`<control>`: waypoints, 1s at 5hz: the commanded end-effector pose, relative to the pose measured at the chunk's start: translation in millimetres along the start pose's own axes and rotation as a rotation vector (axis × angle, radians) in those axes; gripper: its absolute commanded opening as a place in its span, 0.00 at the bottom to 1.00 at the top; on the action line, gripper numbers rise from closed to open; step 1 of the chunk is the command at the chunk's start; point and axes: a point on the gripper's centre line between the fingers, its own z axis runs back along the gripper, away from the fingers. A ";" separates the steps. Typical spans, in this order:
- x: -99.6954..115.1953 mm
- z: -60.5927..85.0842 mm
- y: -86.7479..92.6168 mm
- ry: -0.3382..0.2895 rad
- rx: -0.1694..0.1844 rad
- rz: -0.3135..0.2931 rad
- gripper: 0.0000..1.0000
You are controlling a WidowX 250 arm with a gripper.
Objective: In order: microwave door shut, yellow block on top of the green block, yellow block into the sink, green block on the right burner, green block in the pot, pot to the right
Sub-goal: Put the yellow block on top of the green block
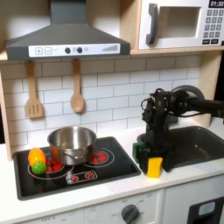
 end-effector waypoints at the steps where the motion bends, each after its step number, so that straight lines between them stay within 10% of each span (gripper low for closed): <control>1: 1.0 -0.6 0.2 0.003 -0.005 0.004 0.00; 5: 5.9 25.8 2.3 -0.012 -0.017 -0.003 0.00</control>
